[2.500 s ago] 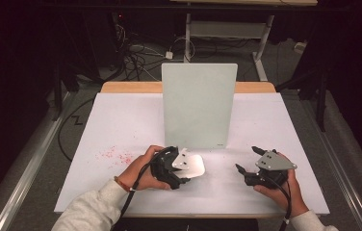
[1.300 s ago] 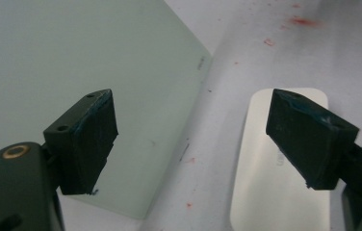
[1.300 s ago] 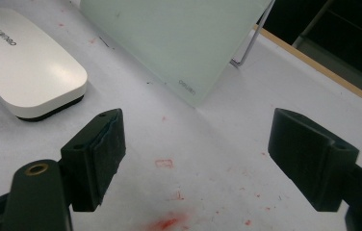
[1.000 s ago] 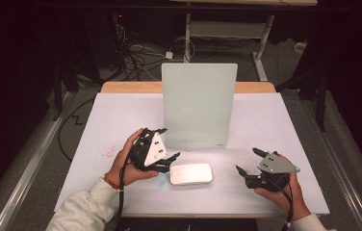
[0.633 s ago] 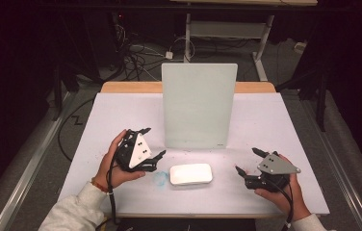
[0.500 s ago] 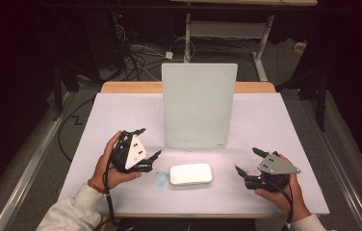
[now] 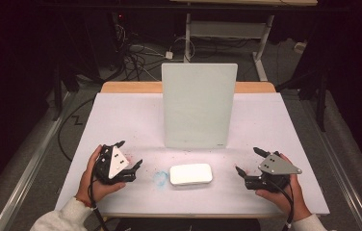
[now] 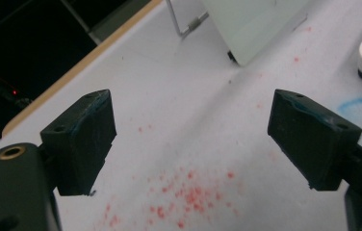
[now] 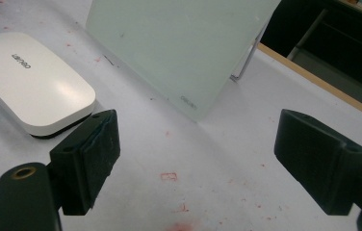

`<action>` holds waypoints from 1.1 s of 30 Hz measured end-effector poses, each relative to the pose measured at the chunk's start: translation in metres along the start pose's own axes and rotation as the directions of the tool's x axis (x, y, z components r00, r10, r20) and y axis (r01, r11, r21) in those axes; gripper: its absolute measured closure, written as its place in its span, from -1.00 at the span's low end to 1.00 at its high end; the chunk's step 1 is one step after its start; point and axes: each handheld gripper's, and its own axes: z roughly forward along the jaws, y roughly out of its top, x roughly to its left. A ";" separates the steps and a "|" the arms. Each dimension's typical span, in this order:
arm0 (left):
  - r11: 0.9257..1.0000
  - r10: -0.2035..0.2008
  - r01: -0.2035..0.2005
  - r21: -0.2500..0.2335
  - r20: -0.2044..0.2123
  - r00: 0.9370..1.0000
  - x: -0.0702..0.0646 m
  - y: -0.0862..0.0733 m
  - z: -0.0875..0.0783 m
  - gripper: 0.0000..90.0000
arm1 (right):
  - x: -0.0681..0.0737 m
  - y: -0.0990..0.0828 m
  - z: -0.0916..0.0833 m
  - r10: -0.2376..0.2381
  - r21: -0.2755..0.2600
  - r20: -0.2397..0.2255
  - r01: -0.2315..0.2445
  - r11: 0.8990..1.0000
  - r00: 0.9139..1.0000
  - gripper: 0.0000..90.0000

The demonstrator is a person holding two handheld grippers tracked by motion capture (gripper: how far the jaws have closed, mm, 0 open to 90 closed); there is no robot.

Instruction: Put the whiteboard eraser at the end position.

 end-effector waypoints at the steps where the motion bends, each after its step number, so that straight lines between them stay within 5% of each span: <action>1: 1.000 0.001 -0.001 0.013 0.005 1.000 -0.001 -0.003 -0.001 -0.63 | 0.000 0.000 0.000 0.001 0.001 0.002 -0.001 1.000 1.000 -0.62; 7: 1.000 0.009 -0.009 -0.012 0.013 1.000 -0.005 -0.002 -0.007 -0.63 | 0.002 0.001 0.000 0.005 -0.001 0.016 -0.005 1.000 1.000 -0.62; 13: 1.000 0.020 -0.021 0.014 0.023 1.000 -0.006 -0.003 -0.003 -0.63 | 0.004 0.003 -0.001 0.006 -0.003 0.026 -0.006 1.000 1.000 -0.62; 33: 0.999 -0.029 0.028 0.019 0.031 0.999 0.004 -0.002 0.003 -0.63 | -0.004 -0.001 0.002 0.022 -0.003 0.045 -0.022 1.000 0.999 -0.61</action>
